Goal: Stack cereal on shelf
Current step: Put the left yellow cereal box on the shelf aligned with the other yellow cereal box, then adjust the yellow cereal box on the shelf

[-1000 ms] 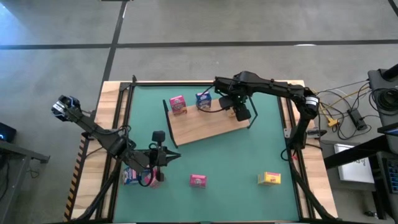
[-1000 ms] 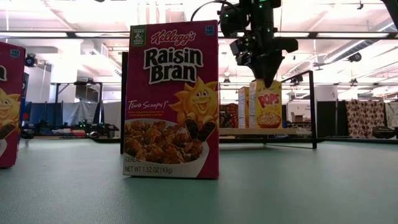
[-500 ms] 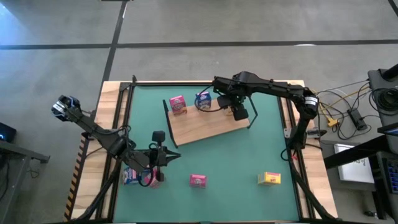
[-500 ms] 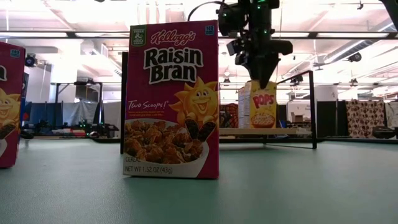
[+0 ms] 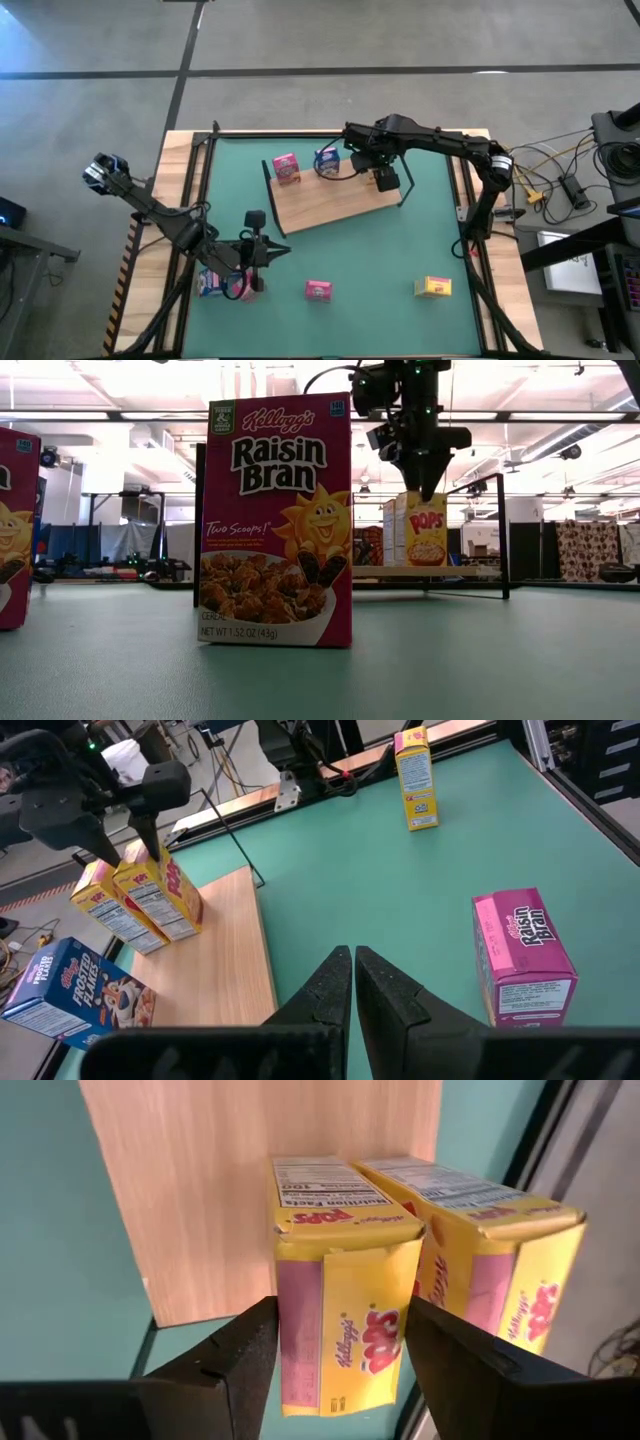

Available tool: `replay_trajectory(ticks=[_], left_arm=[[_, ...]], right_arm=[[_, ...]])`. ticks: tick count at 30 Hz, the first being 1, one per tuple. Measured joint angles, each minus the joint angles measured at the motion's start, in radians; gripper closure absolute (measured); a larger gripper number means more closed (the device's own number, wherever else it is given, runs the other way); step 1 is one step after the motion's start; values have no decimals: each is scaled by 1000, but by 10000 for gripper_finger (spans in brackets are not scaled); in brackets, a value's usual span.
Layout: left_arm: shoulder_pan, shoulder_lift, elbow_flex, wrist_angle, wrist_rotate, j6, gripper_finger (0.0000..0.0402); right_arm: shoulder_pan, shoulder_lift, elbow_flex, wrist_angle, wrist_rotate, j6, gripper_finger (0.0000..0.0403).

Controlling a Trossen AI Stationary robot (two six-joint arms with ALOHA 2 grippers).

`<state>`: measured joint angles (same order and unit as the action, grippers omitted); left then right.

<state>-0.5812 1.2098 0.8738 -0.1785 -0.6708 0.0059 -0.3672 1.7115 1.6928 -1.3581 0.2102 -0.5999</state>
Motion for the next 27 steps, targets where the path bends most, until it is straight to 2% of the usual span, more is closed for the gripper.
replay_trajectory(ticks=[10,16,27], left_arm=[[0,0,0,0,0,0,400],[0,0,0,0,0,0,400],[0,0,-2,0,0,0,400]], right_arm=[[0,-2,0,-9,2,-2,192],[0,-9,0,-25,53,-2,192],[14,-81,27,-18,53,46,193]])
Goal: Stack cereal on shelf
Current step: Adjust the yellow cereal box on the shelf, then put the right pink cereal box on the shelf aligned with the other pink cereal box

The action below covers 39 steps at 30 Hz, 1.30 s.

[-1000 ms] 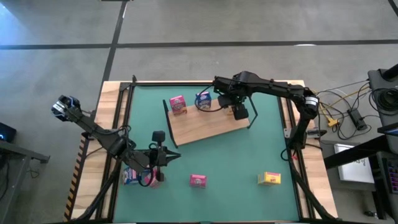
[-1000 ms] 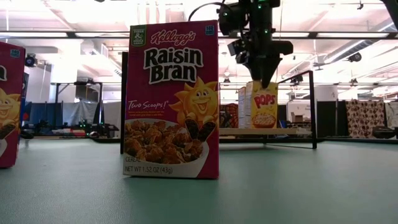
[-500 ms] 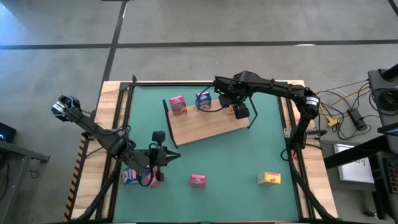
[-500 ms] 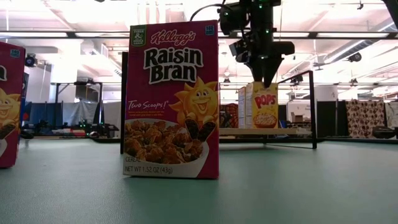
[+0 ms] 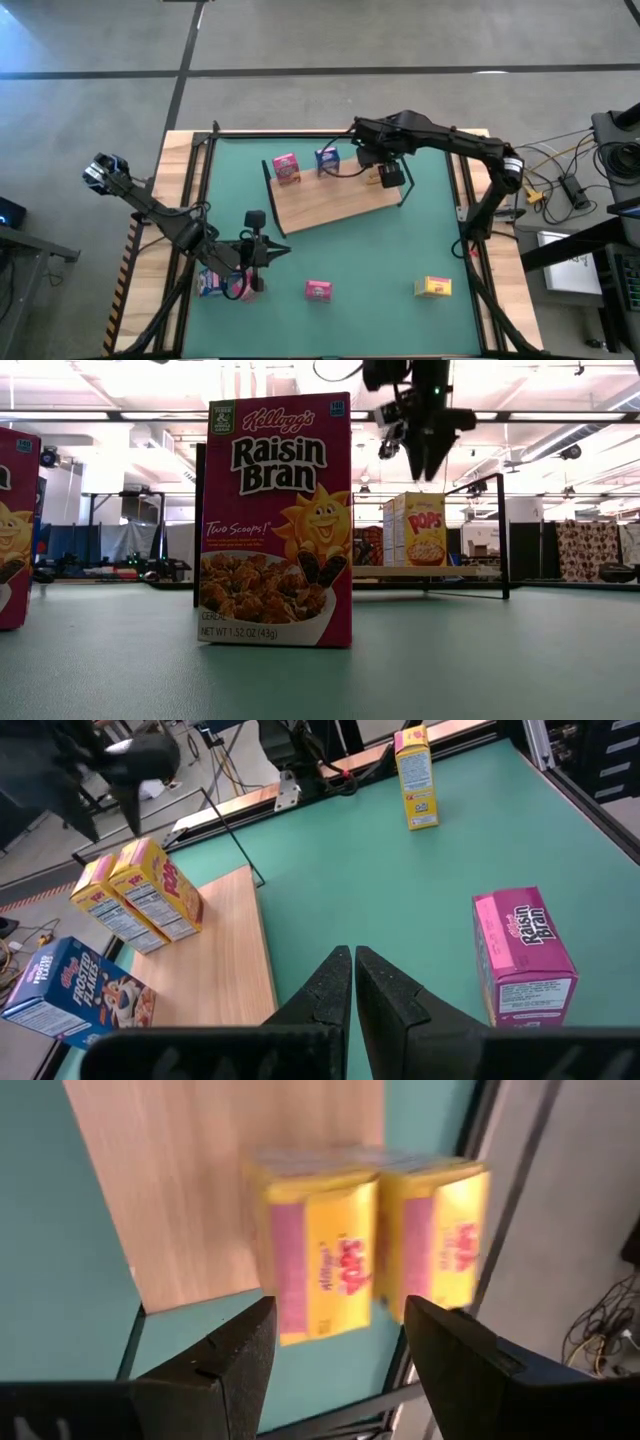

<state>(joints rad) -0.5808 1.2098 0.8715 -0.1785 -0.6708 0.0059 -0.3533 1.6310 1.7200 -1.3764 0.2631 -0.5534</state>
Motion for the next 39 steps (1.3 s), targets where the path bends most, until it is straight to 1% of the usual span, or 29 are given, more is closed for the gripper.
replay_trajectory(ticks=[4,8,12,17,22,28,33,39], left_arm=[[0,0,-2,2,0,2,400],[0,0,-3,3,0,5,400],[0,0,-3,4,0,5,400],[0,0,-3,4,0,7,400],[0,0,-3,4,0,7,400],[0,0,-3,2,0,8,400],[0,0,-3,0,0,7,400],[0,0,-4,-1,0,7,400]], right_arm=[[8,-6,18,89,-16,69,193],[15,9,18,185,-93,124,195],[20,52,18,214,-133,137,215],[22,115,16,199,-124,136,256],[21,157,16,174,-23,115,302],[19,182,16,116,-17,107,346],[22,181,17,132,-27,106,363],[22,167,48,112,-27,121,365]])
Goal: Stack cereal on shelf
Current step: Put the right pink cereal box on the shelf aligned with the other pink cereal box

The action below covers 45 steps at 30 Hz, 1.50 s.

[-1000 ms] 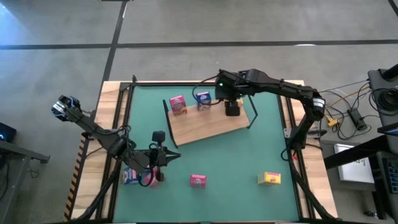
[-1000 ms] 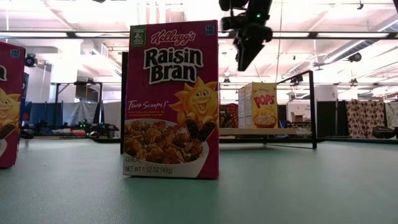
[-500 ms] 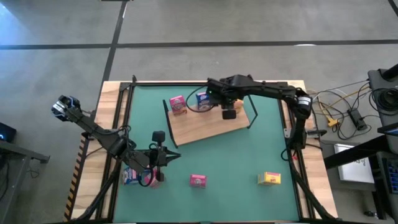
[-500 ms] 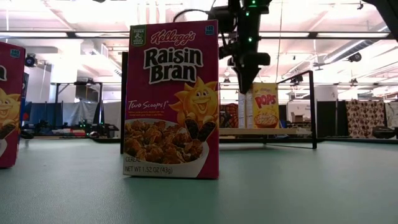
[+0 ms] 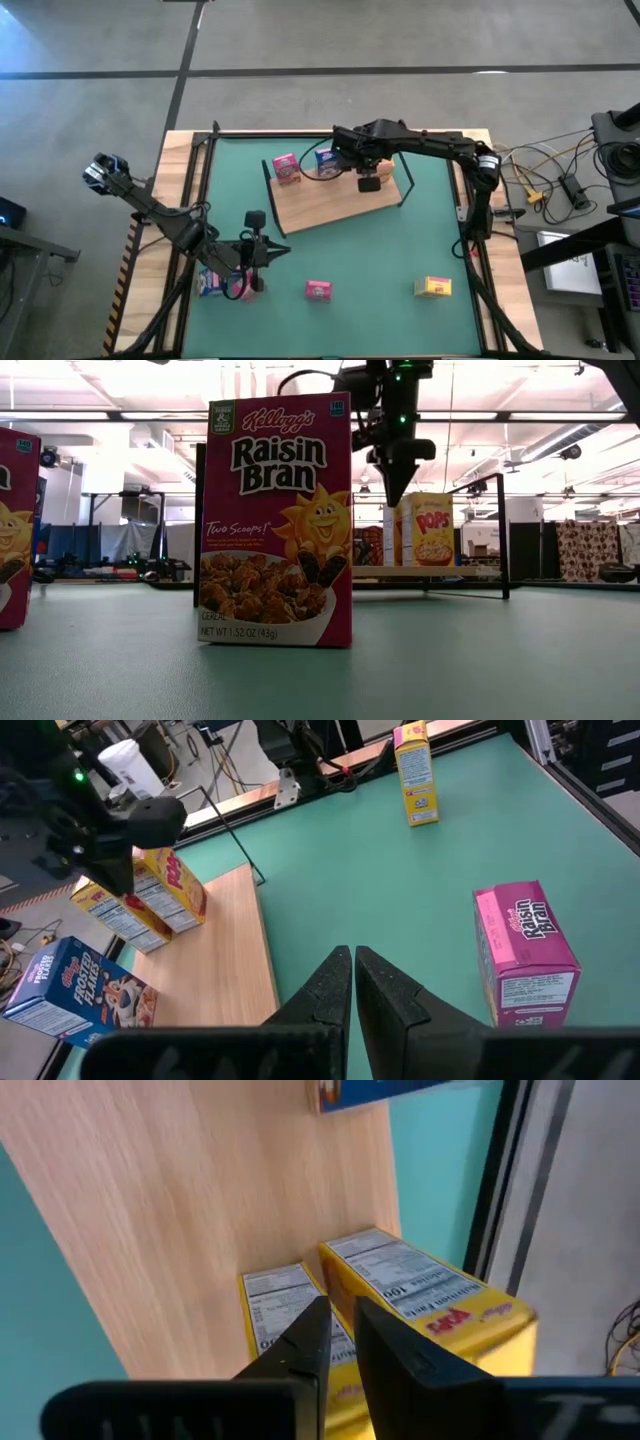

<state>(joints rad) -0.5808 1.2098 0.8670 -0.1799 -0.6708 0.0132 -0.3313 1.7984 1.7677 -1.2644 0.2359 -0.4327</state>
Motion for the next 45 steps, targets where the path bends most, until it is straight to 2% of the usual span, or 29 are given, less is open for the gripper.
replay_trajectory(ticks=[6,13,21,31,40,45], left_arm=[[0,0,0,0,0,0,400],[0,0,0,0,0,-4,400],[0,0,0,-1,0,-4,400],[0,0,0,-1,0,-4,400],[0,0,0,0,0,-47,400],[0,0,0,0,0,-90,400]], right_arm=[[-9,-48,17,75,52,47,365],[-57,-47,13,172,54,48,365],[-100,-16,8,166,53,50,365],[-94,-23,4,164,53,56,365],[3,-174,-29,211,-131,156,365],[112,-315,-161,322,-177,208,365]])
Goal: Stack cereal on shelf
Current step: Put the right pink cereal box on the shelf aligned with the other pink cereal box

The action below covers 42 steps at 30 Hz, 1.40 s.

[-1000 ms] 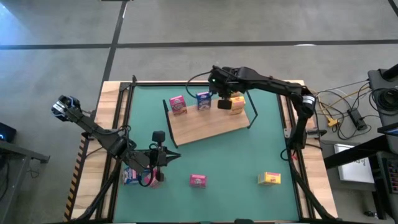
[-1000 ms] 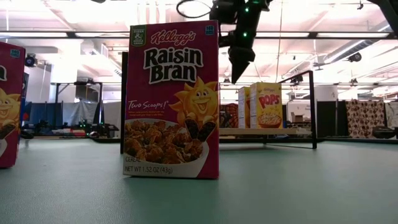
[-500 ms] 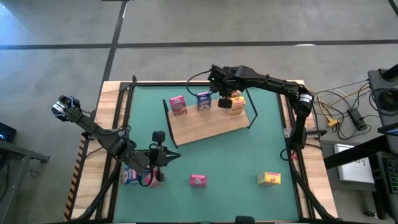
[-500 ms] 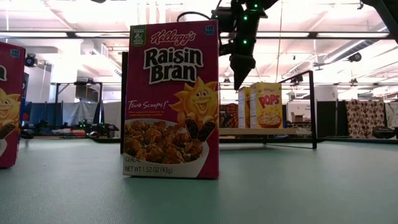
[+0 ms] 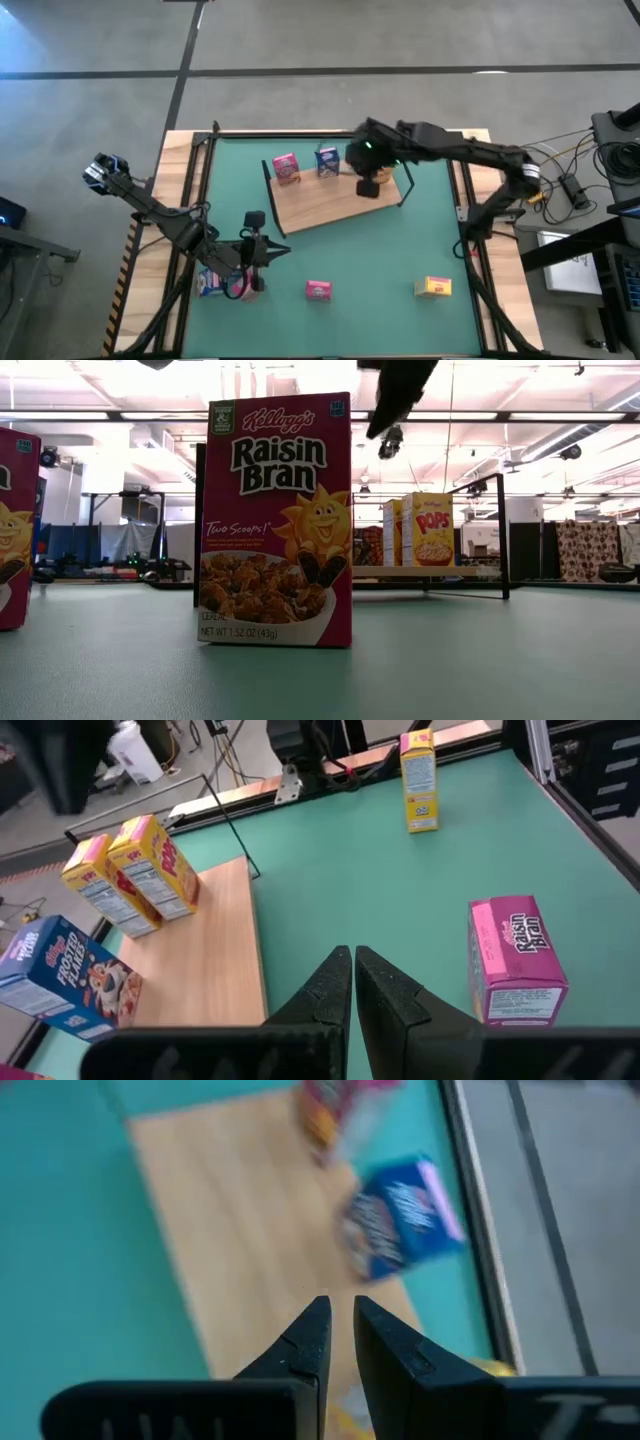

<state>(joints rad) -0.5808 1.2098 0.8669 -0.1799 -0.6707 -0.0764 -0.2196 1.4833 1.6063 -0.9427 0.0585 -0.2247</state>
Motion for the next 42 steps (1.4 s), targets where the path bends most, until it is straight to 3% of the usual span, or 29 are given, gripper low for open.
replay_trajectory(ticks=[6,11,20,27,35,42], left_arm=[[0,13,0,47,0,-23,400],[0,75,0,187,0,31,400],[0,207,76,266,21,33,383],[1,291,174,153,137,-66,284],[1,406,255,114,143,-164,144],[2,519,387,2,191,-224,88]], right_arm=[[181,-206,-286,274,-7,64,365],[316,-341,-556,586,-6,61,365],[425,-480,-928,1086,-5,40,365],[425,-549,-1066,1248,-4,44,365],[428,-616,-1115,1257,-10,48,365],[470,-676,-1123,1199,-14,49,365]])
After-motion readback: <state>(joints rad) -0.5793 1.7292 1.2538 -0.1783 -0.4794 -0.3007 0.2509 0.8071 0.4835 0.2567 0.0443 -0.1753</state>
